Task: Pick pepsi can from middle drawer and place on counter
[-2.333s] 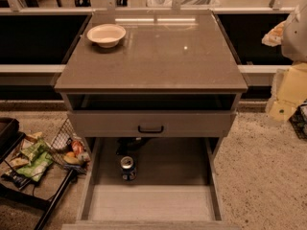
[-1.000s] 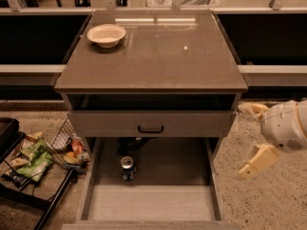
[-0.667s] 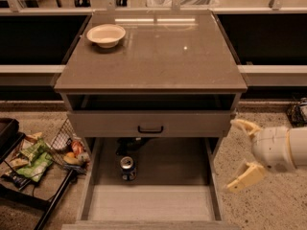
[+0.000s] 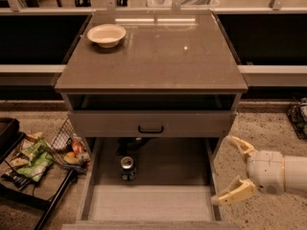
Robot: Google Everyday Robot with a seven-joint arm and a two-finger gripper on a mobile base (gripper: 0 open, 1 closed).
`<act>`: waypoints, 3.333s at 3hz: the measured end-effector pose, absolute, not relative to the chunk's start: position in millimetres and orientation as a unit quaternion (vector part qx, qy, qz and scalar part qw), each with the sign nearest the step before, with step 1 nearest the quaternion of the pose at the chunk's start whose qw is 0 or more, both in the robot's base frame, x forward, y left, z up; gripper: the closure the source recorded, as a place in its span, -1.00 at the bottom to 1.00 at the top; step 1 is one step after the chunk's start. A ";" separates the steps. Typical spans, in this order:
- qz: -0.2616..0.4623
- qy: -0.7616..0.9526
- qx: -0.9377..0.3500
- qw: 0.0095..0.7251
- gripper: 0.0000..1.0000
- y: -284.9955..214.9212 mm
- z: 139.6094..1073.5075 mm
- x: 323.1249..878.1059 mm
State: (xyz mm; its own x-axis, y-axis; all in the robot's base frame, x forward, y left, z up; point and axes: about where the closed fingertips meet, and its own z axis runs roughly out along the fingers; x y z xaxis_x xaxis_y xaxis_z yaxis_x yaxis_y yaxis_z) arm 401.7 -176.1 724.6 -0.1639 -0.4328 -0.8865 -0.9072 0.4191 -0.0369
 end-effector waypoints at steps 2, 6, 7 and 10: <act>0.275 0.727 -0.452 0.438 -1.00 -147.5 679.3 413.4; 0.309 0.664 -0.420 0.537 -1.00 22.6 516.7 522.2; 0.315 0.654 -0.427 0.538 -1.00 48.8 496.2 538.0; 0.354 0.639 -0.463 0.502 -0.67 122.9 453.7 546.8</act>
Offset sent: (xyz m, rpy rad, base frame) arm 0.0371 0.0862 -0.1450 0.0512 0.1220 -0.0828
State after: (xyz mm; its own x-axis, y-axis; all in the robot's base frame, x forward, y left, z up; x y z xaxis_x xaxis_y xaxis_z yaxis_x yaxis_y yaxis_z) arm 546.8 122.9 453.7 -0.0669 -0.2364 -0.9693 -0.9475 0.3196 -0.0126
